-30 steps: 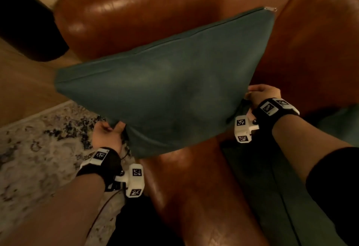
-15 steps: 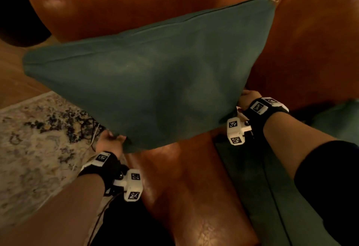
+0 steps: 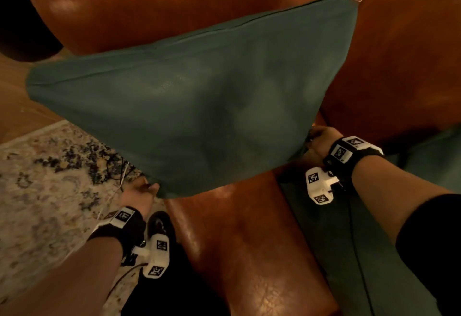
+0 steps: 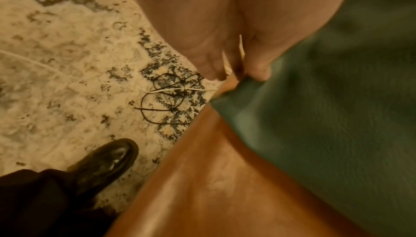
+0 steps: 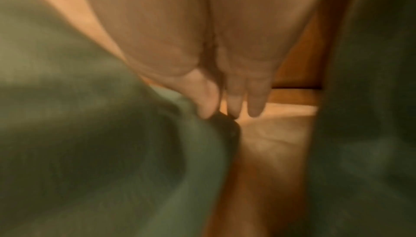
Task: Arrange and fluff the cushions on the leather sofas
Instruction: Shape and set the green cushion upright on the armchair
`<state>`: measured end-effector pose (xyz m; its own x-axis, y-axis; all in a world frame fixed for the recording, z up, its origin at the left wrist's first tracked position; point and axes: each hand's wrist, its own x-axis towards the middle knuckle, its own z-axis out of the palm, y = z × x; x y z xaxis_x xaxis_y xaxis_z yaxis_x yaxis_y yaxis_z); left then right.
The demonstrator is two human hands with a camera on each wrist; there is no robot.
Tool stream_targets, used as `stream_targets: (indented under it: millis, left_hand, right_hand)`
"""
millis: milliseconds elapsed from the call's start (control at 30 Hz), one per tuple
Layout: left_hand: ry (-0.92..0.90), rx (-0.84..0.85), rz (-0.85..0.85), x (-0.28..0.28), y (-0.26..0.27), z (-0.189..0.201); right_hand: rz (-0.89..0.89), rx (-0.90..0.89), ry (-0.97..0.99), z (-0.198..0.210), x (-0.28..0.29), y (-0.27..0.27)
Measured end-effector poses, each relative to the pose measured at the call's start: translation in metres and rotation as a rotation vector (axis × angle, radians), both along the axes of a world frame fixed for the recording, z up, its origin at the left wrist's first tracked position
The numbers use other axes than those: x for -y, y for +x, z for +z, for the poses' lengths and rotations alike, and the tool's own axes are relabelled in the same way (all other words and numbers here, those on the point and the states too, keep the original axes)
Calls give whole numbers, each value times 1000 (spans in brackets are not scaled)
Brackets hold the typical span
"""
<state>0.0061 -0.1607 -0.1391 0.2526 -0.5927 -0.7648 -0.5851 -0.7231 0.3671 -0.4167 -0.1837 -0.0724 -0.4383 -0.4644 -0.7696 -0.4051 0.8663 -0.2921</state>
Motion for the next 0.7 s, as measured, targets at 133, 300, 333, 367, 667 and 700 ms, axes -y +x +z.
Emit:
stream_targets:
  millis: [133,300,333,367,667,700]
  left_hand:
    - [-55,99,107,4,-8,1]
    - [-73,191,214,6,-3,-9]
    - [-80,197,243,5,-5,-9]
    - [-97,198,275,5,-6,-9]
    - [-169,57,141,10,17,7]
    - [-238,100,121,10,22,18]
  right_hand:
    - [-54,-113,16,-10,-1,-3]
    - [-166,-295,-22,-11,2,-7]
    - [-161,-306,-17,-14,2,-9]
    - [-163,-318,-22,-15,3,-9]
    - [-246,-187,-96,-12,5,-22]
    - [-285,-188,-163,-3,6,-26]
